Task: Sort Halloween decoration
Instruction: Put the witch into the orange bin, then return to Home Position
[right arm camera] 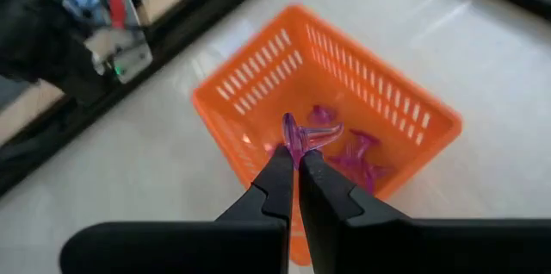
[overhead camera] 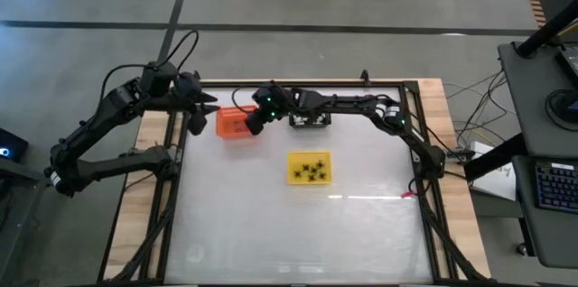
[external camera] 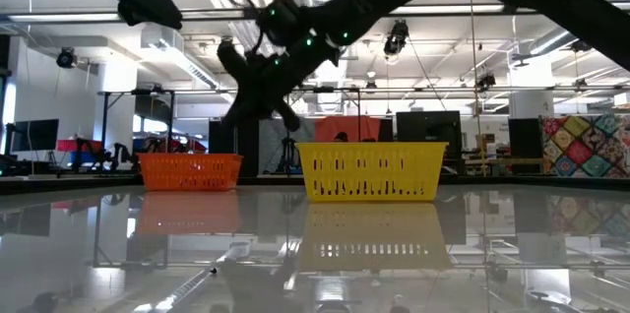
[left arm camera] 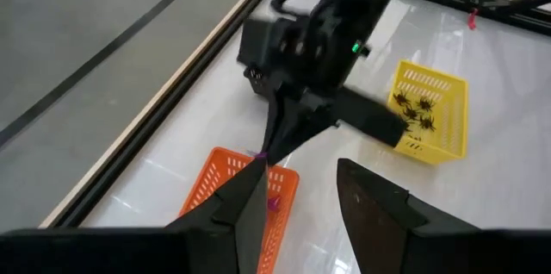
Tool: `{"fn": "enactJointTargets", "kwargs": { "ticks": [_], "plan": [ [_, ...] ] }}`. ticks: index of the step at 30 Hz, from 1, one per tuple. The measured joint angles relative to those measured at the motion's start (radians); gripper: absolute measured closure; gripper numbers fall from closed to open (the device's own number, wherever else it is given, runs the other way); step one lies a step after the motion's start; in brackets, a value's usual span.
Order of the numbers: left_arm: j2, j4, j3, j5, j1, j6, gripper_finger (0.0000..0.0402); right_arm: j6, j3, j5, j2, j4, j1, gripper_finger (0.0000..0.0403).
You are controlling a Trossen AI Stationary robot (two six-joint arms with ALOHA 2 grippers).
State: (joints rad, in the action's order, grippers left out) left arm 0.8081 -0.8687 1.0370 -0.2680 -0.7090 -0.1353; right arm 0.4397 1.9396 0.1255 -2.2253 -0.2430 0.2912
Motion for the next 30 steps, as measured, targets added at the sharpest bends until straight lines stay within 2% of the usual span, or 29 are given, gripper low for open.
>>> {"fn": "enactJointTargets", "kwargs": {
  "ticks": [7,16,30],
  "plan": [
    [0.008,0.006,0.0,0.0,0.0,0.026,0.0277,-0.011,-0.001,0.124,-0.05,0.066,0.022,0.0394],
    [0.011,0.009,0.0,0.0,0.0,0.073,0.0277,-0.066,-0.001,0.136,-0.057,0.084,0.023,0.039],
    [0.005,0.009,0.0,0.0,0.0,0.084,0.0277,-0.043,-0.001,0.137,-0.048,0.085,0.039,0.03]
  ]
}}
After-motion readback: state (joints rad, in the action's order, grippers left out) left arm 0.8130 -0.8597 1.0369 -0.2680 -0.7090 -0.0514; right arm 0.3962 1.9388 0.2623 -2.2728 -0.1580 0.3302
